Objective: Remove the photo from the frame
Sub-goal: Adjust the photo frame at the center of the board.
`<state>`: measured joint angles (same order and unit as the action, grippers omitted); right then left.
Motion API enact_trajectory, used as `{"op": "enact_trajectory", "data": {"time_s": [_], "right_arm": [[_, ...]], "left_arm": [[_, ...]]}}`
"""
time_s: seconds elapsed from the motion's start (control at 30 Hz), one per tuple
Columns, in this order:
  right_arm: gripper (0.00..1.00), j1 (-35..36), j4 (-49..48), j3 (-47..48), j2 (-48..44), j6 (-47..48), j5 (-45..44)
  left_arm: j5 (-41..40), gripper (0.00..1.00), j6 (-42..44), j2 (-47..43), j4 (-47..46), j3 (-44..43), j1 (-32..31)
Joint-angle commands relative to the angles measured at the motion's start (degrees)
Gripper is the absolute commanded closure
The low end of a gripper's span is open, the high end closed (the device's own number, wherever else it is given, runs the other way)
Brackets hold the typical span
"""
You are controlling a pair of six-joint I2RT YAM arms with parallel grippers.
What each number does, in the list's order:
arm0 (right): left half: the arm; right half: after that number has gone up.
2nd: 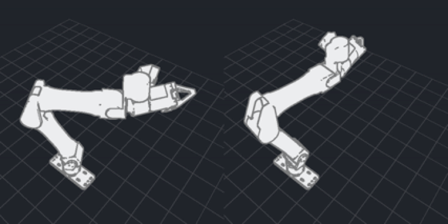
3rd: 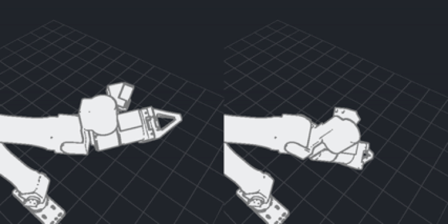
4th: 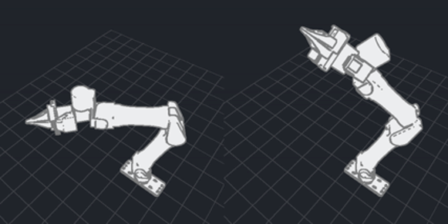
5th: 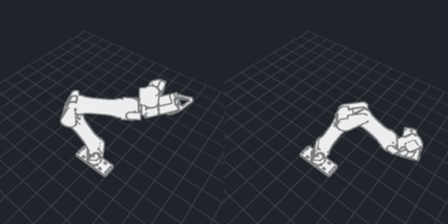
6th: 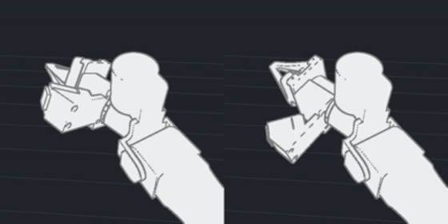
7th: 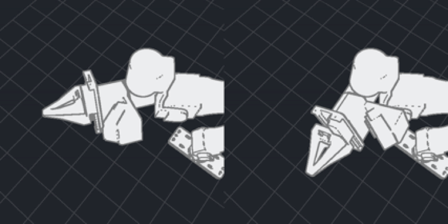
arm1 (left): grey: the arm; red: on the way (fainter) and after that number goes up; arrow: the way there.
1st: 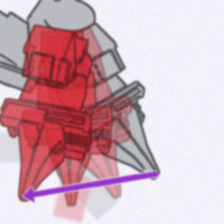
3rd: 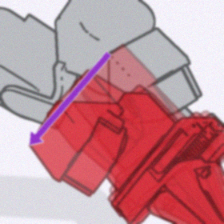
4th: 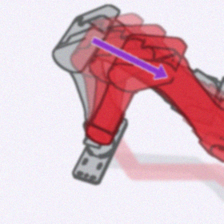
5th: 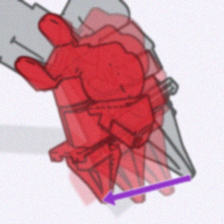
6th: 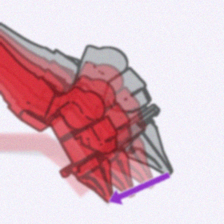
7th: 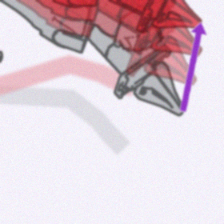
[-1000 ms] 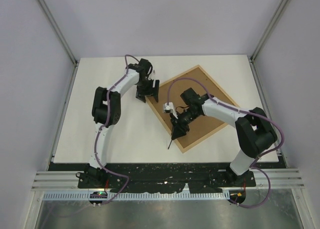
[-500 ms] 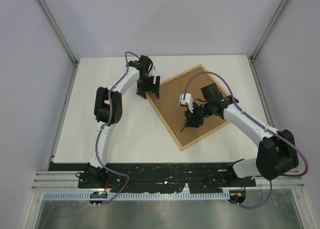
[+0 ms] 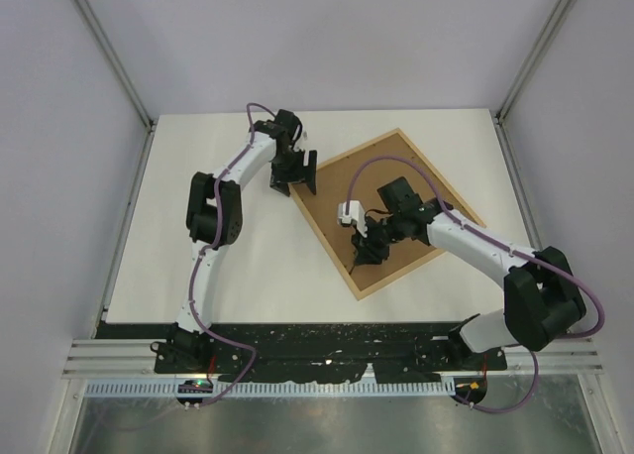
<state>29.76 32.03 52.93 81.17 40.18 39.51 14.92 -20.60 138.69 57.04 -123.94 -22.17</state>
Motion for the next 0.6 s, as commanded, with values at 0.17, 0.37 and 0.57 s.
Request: {"op": "enact_trajectory", "data": {"time_s": [0.17, 0.37, 0.57], "right_arm": [[0.92, 6.0, 0.4, 3.0, 4.3, -3.7, 4.3], [0.92, 8.6, -5.7, 7.1, 11.6, -7.1, 4.2], [0.92, 8.8, -10.1, 15.1, 19.0, -9.9, 4.0]], "left_arm": [[1.7, 0.17, -1.3, 1.8, -1.0, -4.1, -1.2], [1.7, 0.15, -1.8, 3.0, -1.1, -6.1, -1.4], [1.2, 0.12, -1.5, 3.6, -1.1, -7.8, -1.6]]}}
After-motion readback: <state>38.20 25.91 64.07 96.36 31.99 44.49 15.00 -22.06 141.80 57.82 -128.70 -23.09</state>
